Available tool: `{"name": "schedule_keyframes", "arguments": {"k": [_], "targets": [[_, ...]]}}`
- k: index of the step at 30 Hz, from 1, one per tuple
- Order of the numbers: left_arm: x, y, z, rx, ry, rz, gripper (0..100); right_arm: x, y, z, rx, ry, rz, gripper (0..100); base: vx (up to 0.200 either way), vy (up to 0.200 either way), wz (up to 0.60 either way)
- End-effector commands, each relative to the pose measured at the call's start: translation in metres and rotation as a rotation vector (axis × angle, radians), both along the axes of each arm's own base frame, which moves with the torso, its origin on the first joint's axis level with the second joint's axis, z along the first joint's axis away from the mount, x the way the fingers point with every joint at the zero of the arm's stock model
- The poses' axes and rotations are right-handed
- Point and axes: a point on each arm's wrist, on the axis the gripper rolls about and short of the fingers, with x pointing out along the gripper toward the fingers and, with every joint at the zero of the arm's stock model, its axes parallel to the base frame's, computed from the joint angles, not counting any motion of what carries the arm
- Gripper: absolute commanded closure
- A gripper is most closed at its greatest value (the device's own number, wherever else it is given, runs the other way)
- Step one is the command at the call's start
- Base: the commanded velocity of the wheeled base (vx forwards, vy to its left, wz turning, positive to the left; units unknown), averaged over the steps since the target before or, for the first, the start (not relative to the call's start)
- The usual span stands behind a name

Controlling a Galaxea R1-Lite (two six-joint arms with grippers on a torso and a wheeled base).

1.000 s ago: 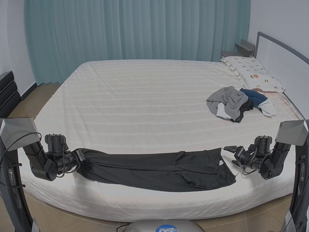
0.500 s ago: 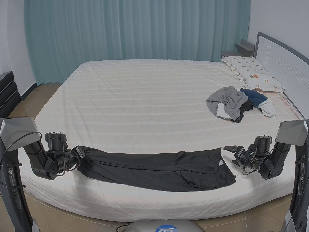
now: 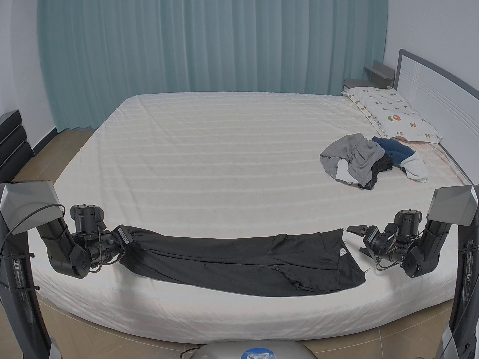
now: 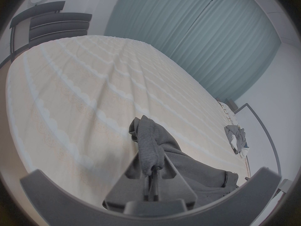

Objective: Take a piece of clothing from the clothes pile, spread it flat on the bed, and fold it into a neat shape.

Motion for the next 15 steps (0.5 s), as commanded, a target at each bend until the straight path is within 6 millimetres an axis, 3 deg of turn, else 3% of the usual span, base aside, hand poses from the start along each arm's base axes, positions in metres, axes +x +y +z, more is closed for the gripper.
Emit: {"name": "schedule_keyframes", "arguments": {"k": [1, 5, 11, 15], "targets": [[0.000, 0.000, -0.001, -0.001, 0.002, 0.000, 100, 0.000, 0.000, 0.000, 0.000, 0.000, 0.000, 0, -0.200, 0.000, 0.00], [0.000, 0.000, -0.001, -0.001, 0.002, 0.000, 100, 0.000, 0.000, 0.000, 0.001, 0.001, -0.001, 0, -0.200, 0.000, 0.00], [0.001, 0.000, -0.001, -0.015, -0.001, 0.010, 100, 0.000, 0.000, 0.000, 0.001, 0.001, -0.001, 0, 0.000, 0.000, 0.00], [0.012, -0.003, 0.009, -0.101, -0.041, 0.059, 100, 0.000, 0.000, 0.000, 0.001, 0.001, -0.001, 0, 0.000, 0.000, 0.00]]}}
